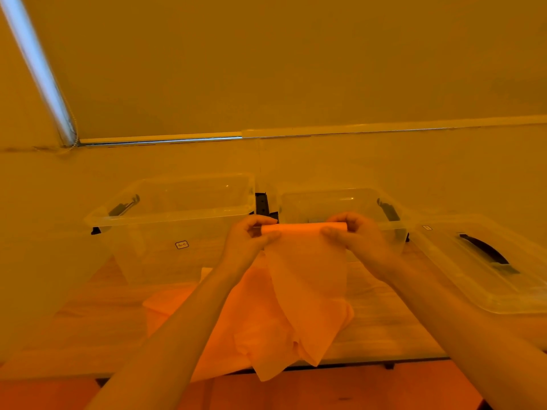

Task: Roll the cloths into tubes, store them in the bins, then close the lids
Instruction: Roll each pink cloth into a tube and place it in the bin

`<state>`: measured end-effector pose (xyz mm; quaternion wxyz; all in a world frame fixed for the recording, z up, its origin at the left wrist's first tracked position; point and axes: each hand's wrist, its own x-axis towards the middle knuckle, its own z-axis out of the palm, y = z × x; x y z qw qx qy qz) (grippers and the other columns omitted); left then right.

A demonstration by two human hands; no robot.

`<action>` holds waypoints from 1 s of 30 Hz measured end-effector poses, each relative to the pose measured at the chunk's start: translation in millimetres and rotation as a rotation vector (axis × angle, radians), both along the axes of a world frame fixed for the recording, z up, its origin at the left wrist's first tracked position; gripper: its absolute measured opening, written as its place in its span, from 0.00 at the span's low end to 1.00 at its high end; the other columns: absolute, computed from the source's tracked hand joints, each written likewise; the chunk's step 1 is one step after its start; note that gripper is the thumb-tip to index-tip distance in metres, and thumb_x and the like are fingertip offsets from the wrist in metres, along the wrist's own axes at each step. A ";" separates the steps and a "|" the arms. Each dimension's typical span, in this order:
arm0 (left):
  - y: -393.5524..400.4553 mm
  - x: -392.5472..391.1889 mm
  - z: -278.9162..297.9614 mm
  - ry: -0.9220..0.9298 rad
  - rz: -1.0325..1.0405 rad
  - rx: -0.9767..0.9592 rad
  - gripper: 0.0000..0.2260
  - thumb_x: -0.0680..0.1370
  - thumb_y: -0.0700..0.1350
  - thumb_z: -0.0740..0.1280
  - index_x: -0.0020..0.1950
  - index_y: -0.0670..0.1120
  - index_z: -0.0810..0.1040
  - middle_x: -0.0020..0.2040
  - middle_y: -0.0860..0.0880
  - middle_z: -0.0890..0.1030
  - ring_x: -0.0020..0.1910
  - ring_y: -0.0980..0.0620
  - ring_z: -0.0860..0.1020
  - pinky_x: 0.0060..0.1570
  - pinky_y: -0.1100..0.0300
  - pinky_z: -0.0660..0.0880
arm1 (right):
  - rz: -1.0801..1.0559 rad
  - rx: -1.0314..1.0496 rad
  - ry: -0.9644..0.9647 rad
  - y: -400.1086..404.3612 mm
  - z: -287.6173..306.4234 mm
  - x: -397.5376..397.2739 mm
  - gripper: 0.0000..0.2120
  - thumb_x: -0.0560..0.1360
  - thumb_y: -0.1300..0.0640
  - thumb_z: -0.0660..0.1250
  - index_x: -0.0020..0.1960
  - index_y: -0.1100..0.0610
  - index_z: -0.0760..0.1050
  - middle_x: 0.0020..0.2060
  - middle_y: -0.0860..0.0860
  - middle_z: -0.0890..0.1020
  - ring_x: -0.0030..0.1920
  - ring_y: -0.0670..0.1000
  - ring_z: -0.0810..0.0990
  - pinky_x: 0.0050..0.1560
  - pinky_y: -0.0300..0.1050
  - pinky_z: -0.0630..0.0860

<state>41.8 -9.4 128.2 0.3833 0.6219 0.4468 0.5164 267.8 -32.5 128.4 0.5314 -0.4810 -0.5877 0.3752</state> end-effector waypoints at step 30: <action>-0.8 8.8 -4.7 0.038 -0.017 0.010 0.08 0.75 0.40 0.70 0.47 0.53 0.79 0.49 0.51 0.81 0.49 0.53 0.80 0.47 0.60 0.79 | -0.055 0.040 -0.084 -1.3 -6.6 2.3 0.11 0.70 0.62 0.74 0.51 0.54 0.79 0.49 0.50 0.80 0.48 0.47 0.79 0.38 0.35 0.76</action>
